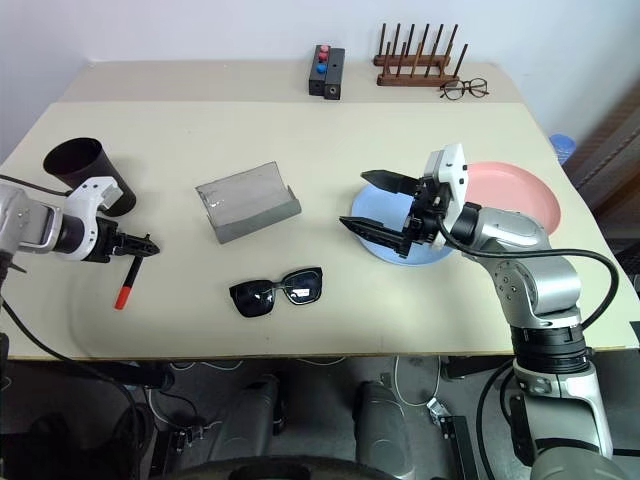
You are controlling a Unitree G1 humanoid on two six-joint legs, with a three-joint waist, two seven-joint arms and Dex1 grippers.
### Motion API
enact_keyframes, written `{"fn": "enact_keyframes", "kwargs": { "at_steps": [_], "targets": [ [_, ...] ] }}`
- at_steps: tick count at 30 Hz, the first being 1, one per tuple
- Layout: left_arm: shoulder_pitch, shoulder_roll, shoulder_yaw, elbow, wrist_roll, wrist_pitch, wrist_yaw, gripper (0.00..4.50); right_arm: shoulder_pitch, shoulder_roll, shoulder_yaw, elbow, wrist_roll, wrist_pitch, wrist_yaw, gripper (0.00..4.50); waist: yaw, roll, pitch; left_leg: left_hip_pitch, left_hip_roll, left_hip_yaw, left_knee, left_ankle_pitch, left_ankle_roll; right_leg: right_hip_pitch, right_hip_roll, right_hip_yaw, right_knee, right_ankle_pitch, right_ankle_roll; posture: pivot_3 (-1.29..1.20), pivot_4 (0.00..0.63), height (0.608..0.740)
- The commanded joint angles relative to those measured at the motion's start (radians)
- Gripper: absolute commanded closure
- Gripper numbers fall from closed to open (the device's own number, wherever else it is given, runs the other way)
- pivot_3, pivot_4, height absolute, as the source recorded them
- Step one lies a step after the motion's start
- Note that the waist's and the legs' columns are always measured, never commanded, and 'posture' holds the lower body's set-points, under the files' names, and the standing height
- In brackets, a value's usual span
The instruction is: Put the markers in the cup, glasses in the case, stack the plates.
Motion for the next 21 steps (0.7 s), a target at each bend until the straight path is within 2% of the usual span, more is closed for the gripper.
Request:
{"fn": "enact_keyframes", "kwargs": {
  "at_steps": [1,2,3,10,18,21],
  "targets": [
    [0.009,-0.023,-0.014,0.005,0.02,-0.001,-0.031,3.93,-0.003,-0.012,-0.034,-0.039,0.004,-0.022,-0.006,0.0,0.001,0.0,0.0,0.0,0.0,0.0,0.0,0.0,0.0,0.0,0.0,0.0,0.0,0.0,0.0,0.0,0.15,0.74],
    [0.014,-0.026,-0.011,0.004,0.028,-0.004,-0.031,4.42,-0.002,-0.013,-0.034,-0.039,0.002,-0.023,-0.007,0.0,0.001,0.0,0.0,0.0,0.0,0.0,0.0,0.0,0.0,0.0,0.0,0.0,0.0,0.0,0.0,0.0,0.15,0.74],
    [0.017,-0.028,-0.004,0.005,0.033,-0.002,-0.032,4.47,-0.003,-0.013,-0.034,-0.038,0.002,-0.023,-0.008,0.0,0.001,0.0,0.0,0.0,0.0,0.0,0.0,0.0,0.0,0.0,0.0,0.0,0.0,0.0,0.0,0.0,0.15,0.74],
    [0.006,-0.007,0.066,-0.064,0.038,0.02,-0.031,4.47,-0.019,-0.008,-0.027,-0.015,-0.007,-0.035,-0.004,0.0,0.0,0.0,0.0,0.0,0.0,0.0,0.0,0.0,0.0,0.0,0.0,0.0,0.0,0.0,0.0,0.0,0.15,0.74],
    [0.033,0.028,0.229,-0.307,-0.01,0.06,-0.004,4.47,-0.029,-0.003,-0.024,0.005,-0.015,-0.047,0.002,0.0,-0.003,0.0,0.0,-0.002,0.0,-0.001,0.001,0.0,0.0,-0.001,0.0,0.0,0.0,0.001,0.002,0.0,0.15,0.74],
    [0.118,-0.027,0.377,-0.4,-0.015,-0.154,0.014,4.47,-0.04,0.002,-0.021,0.016,-0.018,-0.056,0.003,0.0,-0.006,0.0,0.0,-0.001,0.0,-0.001,0.0,0.0,0.0,-0.001,0.0,0.0,0.0,0.001,0.002,0.0,0.15,0.74]
  ]
}}
